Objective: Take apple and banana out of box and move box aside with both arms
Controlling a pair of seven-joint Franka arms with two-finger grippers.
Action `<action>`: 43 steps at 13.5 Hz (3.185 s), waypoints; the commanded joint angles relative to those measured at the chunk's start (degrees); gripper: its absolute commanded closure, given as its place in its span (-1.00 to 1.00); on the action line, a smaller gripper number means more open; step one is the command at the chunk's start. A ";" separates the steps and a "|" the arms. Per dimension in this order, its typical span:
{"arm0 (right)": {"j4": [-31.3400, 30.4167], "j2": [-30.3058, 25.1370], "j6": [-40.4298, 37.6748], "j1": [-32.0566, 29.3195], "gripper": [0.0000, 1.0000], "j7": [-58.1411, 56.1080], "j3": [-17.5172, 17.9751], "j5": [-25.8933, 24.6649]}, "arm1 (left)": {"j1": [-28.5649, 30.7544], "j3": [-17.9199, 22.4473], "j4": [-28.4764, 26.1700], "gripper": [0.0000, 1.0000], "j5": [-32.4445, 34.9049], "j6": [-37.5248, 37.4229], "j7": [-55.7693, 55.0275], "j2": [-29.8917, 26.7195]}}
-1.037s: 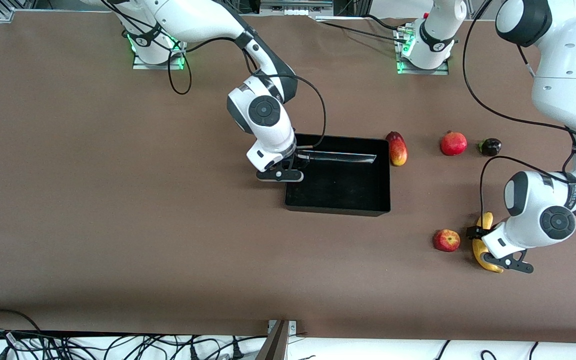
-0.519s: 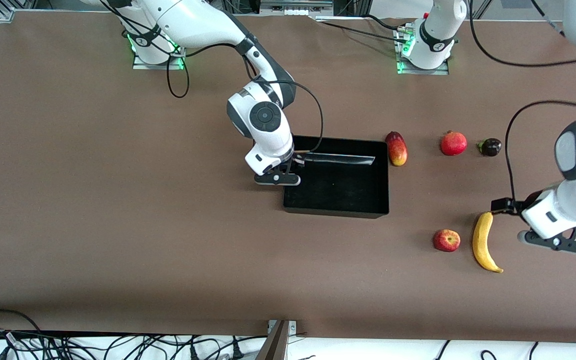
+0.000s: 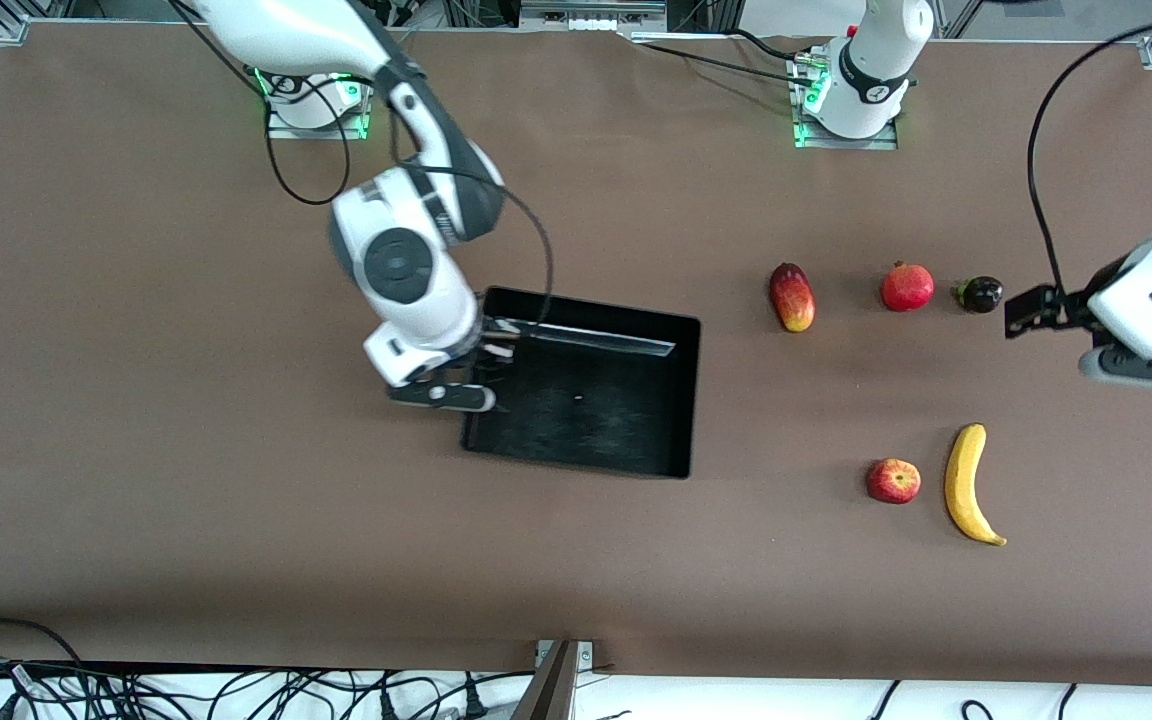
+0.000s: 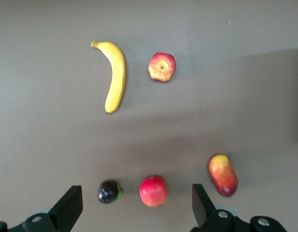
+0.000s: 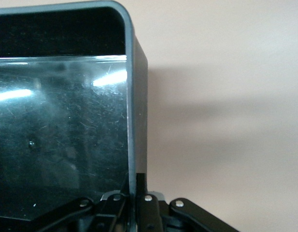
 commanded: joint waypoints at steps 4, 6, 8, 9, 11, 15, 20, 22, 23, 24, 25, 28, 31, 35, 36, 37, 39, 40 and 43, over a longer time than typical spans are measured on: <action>-19.36 -13.12 3.57 -16.18 1.00 -21.13 -0.78 1.29 | -4.46 4.72 -8.17 -1.00 -3.64 0.38 0.36 -11.33; -27.71 -16.29 8.40 -22.86 1.00 -35.35 -2.54 4.96 | -5.44 5.61 -7.47 -1.00 -3.64 0.38 0.27 -11.43; -33.09 -16.48 13.24 -25.87 1.00 -47.31 -6.57 6.21 | -6.23 6.23 -7.12 -1.00 -3.73 0.55 0.27 -11.43; -34.42 -16.57 13.52 -25.97 1.00 -49.20 -8.16 7.17 | -7.28 7.01 -7.03 -1.00 -4.60 0.55 0.27 -11.43; -36.53 -17.00 15.44 -26.05 1.00 -49.39 -9.32 9.37 | -8.95 9.65 -6.33 -1.00 -5.22 0.29 0.44 -11.43; -45.23 -19.55 24.15 -25.88 1.00 -49.13 -10.11 9.47 | -9.04 9.57 -6.41 -1.00 -5.22 -1.90 2.46 -12.39; -43.58 -19.64 19.33 -25.79 -1.00 -49.04 -10.73 8.07 | -9.66 8.69 -5.71 -1.00 -4.96 -3.75 -1.04 -13.53; -40.43 -20.08 16.36 -25.62 -1.00 -49.13 -10.73 5.79 | -10.62 8.95 -5.71 -1.00 -4.96 -3.75 -3.49 -13.80; -35.63 -20.08 9.46 -25.61 -1.00 -48.78 -10.73 4.30 | -10.89 9.04 -5.62 -1.00 -4.96 -3.67 -5.16 -13.80; -29.57 -20.00 2.09 -25.88 -1.00 -47.82 -10.81 2.80 | -12.28 9.83 -5.36 -1.00 -4.78 -3.66 -5.18 -13.98; -24.03 -19.82 -4.08 -25.70 -1.00 -47.64 -10.99 0.53 | -12.90 10.96 -5.36 -1.00 -4.69 -3.75 -5.01 -14.24; -11.79 -19.73 -16.41 -23.61 -1.00 -47.72 -10.55 -6.51 | -12.82 10.89 -5.36 -1.00 -4.69 -3.75 -4.74 -14.24; -2.83 -19.73 -23.89 -23.16 -1.00 -48.08 -10.99 -6.18 | -12.74 10.97 -5.45 -1.00 -4.61 -3.84 -4.83 -14.15; 3.97 -18.41 -25.84 -24.91 -1.00 -47.81 -11.25 -0.90 | -12.38 11.15 -5.80 -1.00 -4.08 -3.75 -4.56 -13.98; 3.97 -19.20 -26.72 -24.82 -1.00 -47.81 -11.25 -1.43 | -12.38 11.15 -5.80 -1.00 -3.47 -3.75 -4.56 -13.98; 3.97 -19.55 -28.12 -24.56 -1.00 -47.72 -11.34 -1.69 | -12.38 11.24 -5.80 -1.00 -3.46 -3.75 -4.56 -13.98; 0.66 -23.39 -27.26 -25.43 -1.00 -44.93 -10.12 -3.44 | -12.38 11.24 -5.89 -1.00 -3.46 -3.75 -4.65 -13.98; -3.54 -26.90 -26.39 -27.01 -1.00 -41.34 -7.94 -5.45 | -12.38 11.15 -5.89 -1.00 -3.46 -3.75 -4.65 -13.98; -12.28 -33.18 -21.72 -32.47 -1.00 -37.43 0.61 -8.29 | -12.21 11.15 -5.80 -1.00 -3.46 -3.75 -4.74 -13.98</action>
